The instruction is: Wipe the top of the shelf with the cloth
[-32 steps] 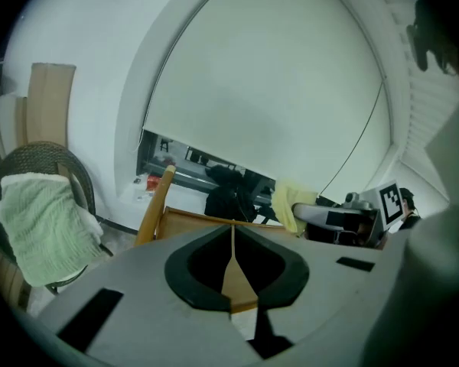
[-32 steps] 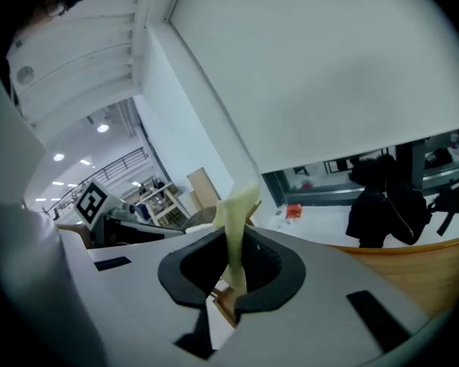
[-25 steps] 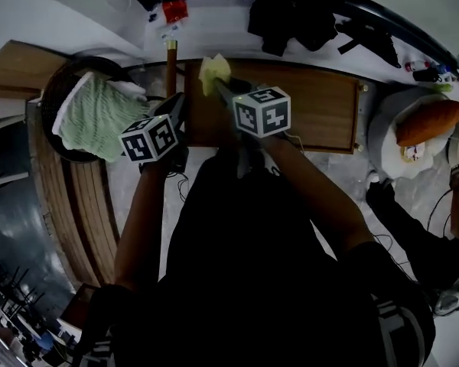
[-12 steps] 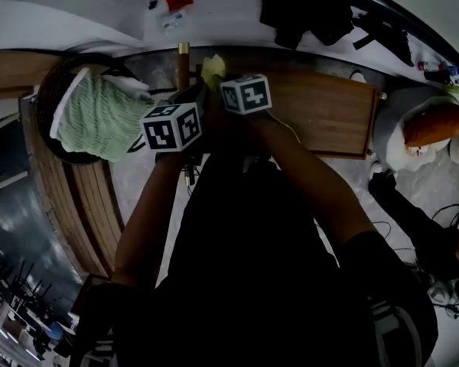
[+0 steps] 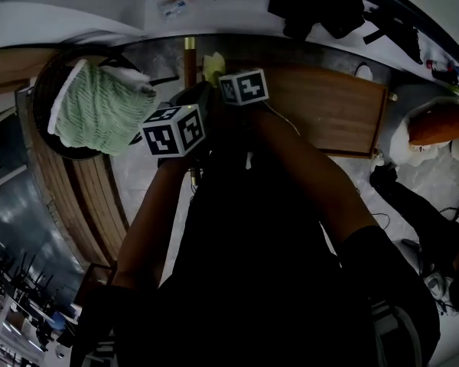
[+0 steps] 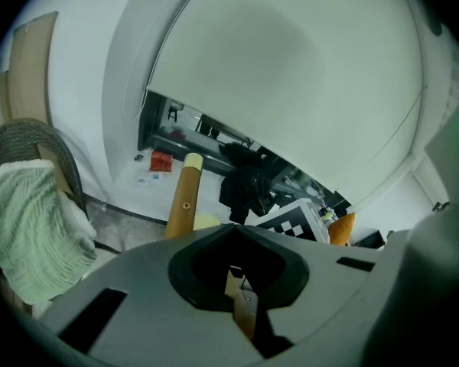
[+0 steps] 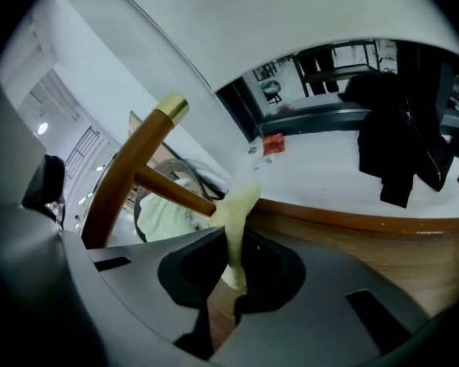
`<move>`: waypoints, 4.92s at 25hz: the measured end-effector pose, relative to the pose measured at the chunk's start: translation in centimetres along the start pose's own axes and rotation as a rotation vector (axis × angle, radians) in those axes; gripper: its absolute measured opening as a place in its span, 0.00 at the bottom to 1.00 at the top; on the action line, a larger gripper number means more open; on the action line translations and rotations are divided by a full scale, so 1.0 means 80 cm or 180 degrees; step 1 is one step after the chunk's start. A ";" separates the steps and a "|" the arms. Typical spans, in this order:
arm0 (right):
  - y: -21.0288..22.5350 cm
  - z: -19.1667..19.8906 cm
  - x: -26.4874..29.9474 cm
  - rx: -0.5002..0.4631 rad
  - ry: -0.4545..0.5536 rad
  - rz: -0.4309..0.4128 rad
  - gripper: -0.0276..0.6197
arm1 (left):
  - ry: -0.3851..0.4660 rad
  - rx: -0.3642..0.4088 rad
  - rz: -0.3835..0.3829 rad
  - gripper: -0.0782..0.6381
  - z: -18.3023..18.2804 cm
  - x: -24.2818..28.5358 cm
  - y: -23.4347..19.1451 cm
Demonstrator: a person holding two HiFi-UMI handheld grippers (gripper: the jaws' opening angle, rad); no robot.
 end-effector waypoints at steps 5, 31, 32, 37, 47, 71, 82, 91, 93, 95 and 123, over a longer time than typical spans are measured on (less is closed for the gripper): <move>0.010 0.003 0.005 0.0032 -0.0024 0.0062 0.11 | 0.0014 0.0045 -0.0016 0.12 -0.003 0.003 -0.003; 0.101 0.021 -0.058 0.0164 0.0091 0.0292 0.11 | -0.0255 0.0129 0.0136 0.12 0.021 0.075 0.058; 0.109 0.022 -0.062 0.0166 0.0080 0.0301 0.11 | -0.0251 0.0118 0.0118 0.12 0.022 0.078 0.062; 0.137 0.027 -0.084 0.0113 0.0029 0.0245 0.11 | -0.0262 0.0087 0.0056 0.12 0.029 0.093 0.088; 0.191 0.038 -0.129 0.0128 0.0000 0.0284 0.11 | -0.0433 0.0137 0.0101 0.12 0.052 0.133 0.144; 0.330 0.072 -0.245 0.0380 0.0173 0.0451 0.11 | -0.0712 0.0346 0.0265 0.12 0.095 0.235 0.266; 0.388 0.089 -0.297 0.0527 0.0279 0.0594 0.11 | -0.0754 0.0400 0.0346 0.12 0.110 0.267 0.309; 0.427 0.103 -0.334 0.0664 0.0397 0.0794 0.11 | -0.0726 0.0426 0.0431 0.12 0.114 0.287 0.337; 0.435 0.106 -0.343 0.0708 0.0422 0.0853 0.11 | -0.0721 0.0451 0.0485 0.12 0.112 0.293 0.347; 0.442 0.111 -0.351 0.0773 0.0445 0.0924 0.11 | -0.0731 0.0480 0.0526 0.12 0.113 0.297 0.355; 0.462 0.135 -0.407 0.1511 0.0555 0.1993 0.11 | -0.0591 0.0239 0.0529 0.12 0.130 0.227 0.293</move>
Point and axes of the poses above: the fingertips, and each gripper's own axes: x forward along the fingers, y to its right, z out of its underside, the point moved 5 cm from there along -x, backward along the fingers, and after that the axes turned 2 degrees about x, right-handed, at the moved point
